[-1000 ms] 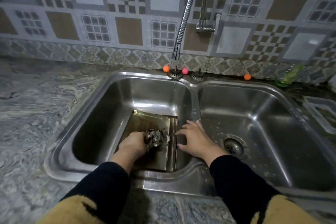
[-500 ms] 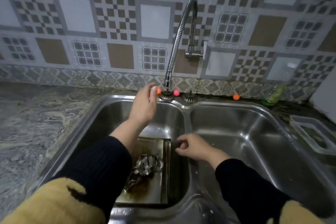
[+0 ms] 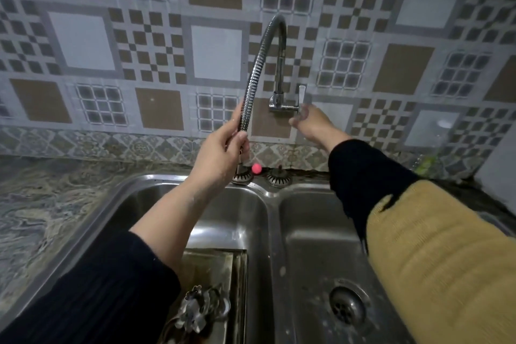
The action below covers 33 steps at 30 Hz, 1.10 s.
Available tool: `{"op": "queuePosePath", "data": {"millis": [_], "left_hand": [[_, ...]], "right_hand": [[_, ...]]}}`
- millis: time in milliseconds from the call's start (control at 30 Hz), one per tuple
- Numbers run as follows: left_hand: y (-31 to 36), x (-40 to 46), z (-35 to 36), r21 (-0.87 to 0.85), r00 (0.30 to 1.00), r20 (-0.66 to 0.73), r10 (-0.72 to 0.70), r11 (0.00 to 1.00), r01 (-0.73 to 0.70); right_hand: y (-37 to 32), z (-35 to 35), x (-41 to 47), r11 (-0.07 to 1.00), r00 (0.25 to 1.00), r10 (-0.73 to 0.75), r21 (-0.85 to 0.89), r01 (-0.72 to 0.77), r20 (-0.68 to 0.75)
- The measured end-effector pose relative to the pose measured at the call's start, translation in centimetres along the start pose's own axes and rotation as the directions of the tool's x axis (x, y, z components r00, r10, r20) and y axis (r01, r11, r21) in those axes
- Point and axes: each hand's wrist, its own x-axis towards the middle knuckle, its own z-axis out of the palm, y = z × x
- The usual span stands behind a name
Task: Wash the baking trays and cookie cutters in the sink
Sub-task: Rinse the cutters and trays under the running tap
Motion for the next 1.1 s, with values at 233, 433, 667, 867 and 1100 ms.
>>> {"op": "queuePosePath", "data": {"millis": [233, 433, 667, 867, 1100], "left_hand": [[-1.0, 0.8, 0.6, -0.03, 0.999, 0.014, -0.046, 0.998, 0.047], [-1.6, 1.3, 0.7, 0.033, 0.995, 0.01, -0.097, 0.995, 0.096], [-1.7, 1.3, 1.1, 0.016, 0.995, -0.014, -0.094, 0.995, 0.095], [-1.0, 0.4, 1.4, -0.044, 0.998, -0.016, -0.068, 0.997, 0.067], [-0.8, -1.8, 0.9, -0.016, 0.994, -0.036, -0.102, 0.995, 0.101]], "right_hand": [[-2.1, 0.0, 6.3, 0.961, 0.99, 0.078, 0.271, -0.043, -0.12], [-0.4, 0.6, 4.9, 0.991, 0.97, -0.075, 0.09, 0.098, -0.232], [1.5, 1.4, 1.2, 0.956, 0.957, -0.238, -0.214, 0.201, -0.163], [0.5, 3.4, -3.3, 0.958, 0.966, -0.194, -0.246, 0.148, -0.174], [-0.4, 10.7, -11.4, 0.994, 0.99, -0.113, -0.007, 0.113, 0.079]]}}
